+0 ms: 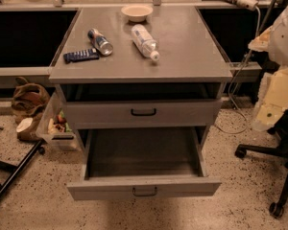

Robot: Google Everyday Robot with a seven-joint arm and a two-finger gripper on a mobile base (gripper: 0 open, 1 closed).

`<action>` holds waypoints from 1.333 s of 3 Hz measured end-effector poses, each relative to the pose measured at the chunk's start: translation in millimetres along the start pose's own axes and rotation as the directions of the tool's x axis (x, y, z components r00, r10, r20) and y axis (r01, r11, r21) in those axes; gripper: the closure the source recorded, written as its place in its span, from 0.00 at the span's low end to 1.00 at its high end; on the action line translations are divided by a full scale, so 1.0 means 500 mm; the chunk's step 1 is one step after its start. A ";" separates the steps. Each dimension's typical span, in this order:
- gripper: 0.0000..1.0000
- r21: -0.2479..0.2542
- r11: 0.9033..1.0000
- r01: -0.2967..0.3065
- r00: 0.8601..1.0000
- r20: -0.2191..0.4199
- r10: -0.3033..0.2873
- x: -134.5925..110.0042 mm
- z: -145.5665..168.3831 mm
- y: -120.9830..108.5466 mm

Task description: Close middle drawer

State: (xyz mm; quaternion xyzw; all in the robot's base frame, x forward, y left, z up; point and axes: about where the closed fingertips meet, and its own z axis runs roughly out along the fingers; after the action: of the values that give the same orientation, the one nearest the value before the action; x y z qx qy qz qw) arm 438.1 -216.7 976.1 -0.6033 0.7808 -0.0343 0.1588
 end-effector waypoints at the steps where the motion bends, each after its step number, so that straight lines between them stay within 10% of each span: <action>1: 0.00 0.000 1.000 -0.001 1.000 0.000 0.001 0.000 0.000 0.000; 4: 0.00 -0.118 0.987 -0.108 0.993 0.028 0.112 0.065 0.189 0.093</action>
Offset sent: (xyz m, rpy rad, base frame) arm 0.0026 -0.0078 -0.0433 0.0330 0.0430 -0.0722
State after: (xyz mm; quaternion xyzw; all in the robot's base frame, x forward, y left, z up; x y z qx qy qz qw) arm 415.0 -222.3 868.7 -0.5682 0.8106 0.0303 0.1386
